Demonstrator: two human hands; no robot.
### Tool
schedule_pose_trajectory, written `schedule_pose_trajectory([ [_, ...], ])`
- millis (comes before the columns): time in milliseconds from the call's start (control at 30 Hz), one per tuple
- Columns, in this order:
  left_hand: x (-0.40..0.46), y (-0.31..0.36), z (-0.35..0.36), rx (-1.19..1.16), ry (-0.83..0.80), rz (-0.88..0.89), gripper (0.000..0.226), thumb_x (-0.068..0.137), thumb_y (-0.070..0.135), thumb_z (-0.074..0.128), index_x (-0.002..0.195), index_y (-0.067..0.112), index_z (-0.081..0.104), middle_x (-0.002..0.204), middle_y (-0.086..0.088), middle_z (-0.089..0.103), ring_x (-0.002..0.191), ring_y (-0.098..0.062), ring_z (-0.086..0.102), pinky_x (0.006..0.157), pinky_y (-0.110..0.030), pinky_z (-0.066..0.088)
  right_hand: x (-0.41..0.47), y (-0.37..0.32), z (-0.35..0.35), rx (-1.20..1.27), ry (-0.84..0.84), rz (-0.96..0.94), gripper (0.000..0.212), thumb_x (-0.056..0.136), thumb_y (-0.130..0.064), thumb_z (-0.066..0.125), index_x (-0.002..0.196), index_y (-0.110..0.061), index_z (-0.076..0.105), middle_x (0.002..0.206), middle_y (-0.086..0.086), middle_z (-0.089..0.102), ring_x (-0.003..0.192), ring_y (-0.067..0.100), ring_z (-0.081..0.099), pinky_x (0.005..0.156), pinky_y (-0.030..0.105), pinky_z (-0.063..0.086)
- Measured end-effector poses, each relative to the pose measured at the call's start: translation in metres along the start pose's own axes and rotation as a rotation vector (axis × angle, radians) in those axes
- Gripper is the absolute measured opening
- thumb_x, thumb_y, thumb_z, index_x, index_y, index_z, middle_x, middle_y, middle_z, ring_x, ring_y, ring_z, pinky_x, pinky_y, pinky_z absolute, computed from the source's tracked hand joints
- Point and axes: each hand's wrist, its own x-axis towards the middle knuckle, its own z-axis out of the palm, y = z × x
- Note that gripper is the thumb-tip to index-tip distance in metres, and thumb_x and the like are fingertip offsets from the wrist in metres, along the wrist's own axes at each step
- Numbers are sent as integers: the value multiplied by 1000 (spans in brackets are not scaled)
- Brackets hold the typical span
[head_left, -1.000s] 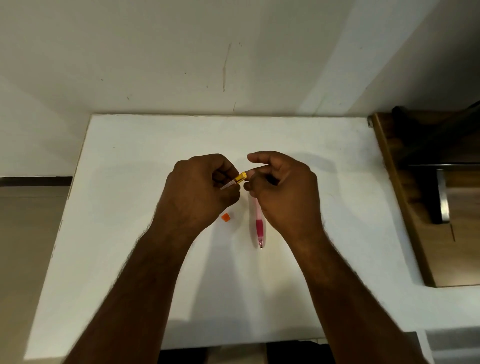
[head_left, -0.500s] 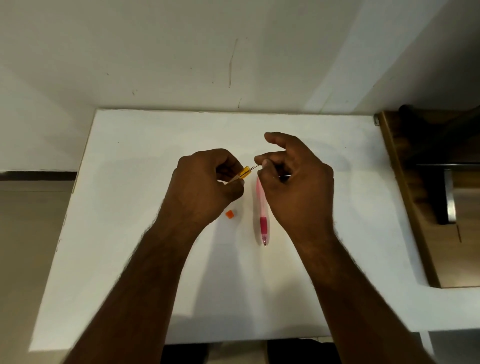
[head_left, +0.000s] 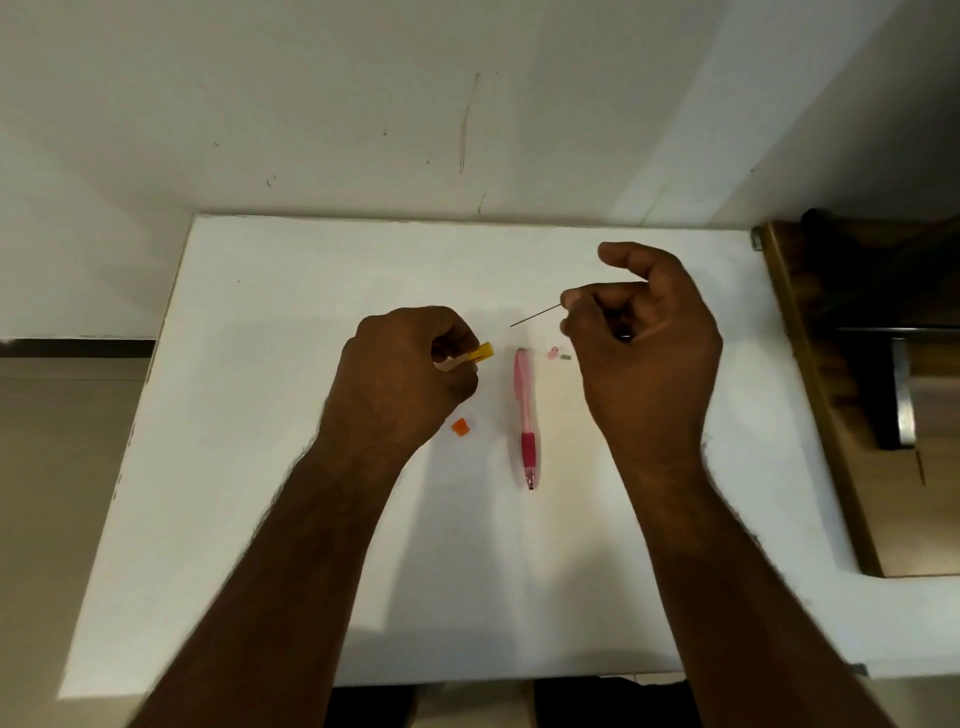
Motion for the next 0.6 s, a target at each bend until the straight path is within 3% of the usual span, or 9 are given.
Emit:
schedule_pose_trajectory([
  [100, 2, -5, 5, 106, 3, -23, 16, 75, 22, 80, 90, 27, 78, 86, 10, 63, 82, -11, 60, 62, -14, 38, 2, 2, -4, 35, 44, 41, 32, 89, -17, 74, 120, -19, 66, 89, -4, 78, 76, 11, 76, 80, 30, 62],
  [233, 4, -7, 9, 151, -24, -60, 17, 76, 24, 82, 92, 25, 81, 93, 3, 69, 89, -18, 65, 76, -30, 51, 3, 4, -4, 53, 41, 71, 31, 89, -16, 73, 119, -19, 66, 89, -4, 79, 74, 10, 76, 76, 24, 61],
  [367, 3, -5, 9, 172, -17, -35, 24, 75, 31, 84, 98, 26, 79, 98, 2, 68, 95, -22, 64, 83, -38, 53, 4, 5, -6, 52, 50, 73, 32, 90, -17, 74, 120, -19, 66, 89, -5, 79, 76, 11, 76, 76, 23, 61],
  [500, -4, 11, 18, 165, 60, 28, 24, 78, 52, 75, 83, 29, 73, 85, 6, 63, 80, -15, 59, 70, -30, 47, 6, 5, -8, 71, 68, 93, 32, 90, -18, 74, 120, -20, 65, 91, -3, 79, 78, 14, 76, 83, 38, 62],
  [600, -11, 29, 35, 284, -13, -14, 39, 79, 70, 61, 78, 31, 64, 75, 9, 62, 70, -12, 58, 65, -27, 45, 6, 6, -9, 114, 72, 97, 27, 92, -15, 70, 118, -20, 66, 90, -3, 78, 74, 14, 76, 77, 40, 63],
])
